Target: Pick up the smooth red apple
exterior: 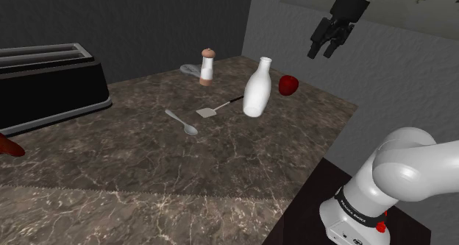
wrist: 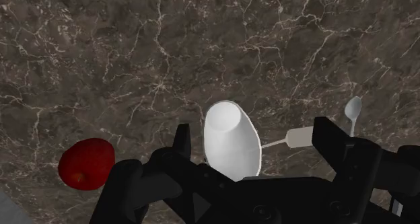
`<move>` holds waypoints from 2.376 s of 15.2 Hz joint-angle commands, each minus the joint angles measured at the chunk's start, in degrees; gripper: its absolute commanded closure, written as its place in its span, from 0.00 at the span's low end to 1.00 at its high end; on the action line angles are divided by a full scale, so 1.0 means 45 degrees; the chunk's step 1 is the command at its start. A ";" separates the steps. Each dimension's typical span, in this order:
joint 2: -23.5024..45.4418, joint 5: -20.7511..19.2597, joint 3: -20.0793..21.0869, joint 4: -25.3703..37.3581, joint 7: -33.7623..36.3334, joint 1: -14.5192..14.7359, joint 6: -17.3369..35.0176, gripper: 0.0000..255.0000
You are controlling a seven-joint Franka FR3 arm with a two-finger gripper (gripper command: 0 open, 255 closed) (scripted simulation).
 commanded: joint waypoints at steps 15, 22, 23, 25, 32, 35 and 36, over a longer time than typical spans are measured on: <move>0.2934 -0.1892 -0.5094 0.0339 -0.7956 0.0984 0.2659 0.00; 0.6139 -0.1138 -0.7846 0.2175 -1.2331 0.2212 0.3849 0.00; 0.6711 -0.0847 -0.8255 0.2522 -1.3028 0.2412 0.3973 0.00; 0.7974 -0.0073 -0.9059 0.3286 -1.4513 0.2773 0.4160 0.00; 1.3444 0.4178 -1.0274 0.6801 -2.0060 0.2081 0.3658 0.00; 1.3911 0.4525 -1.0016 0.6886 -2.0482 0.1729 0.3860 0.00; 1.3955 0.4575 -0.9994 0.6761 -2.0530 0.1721 0.4009 0.00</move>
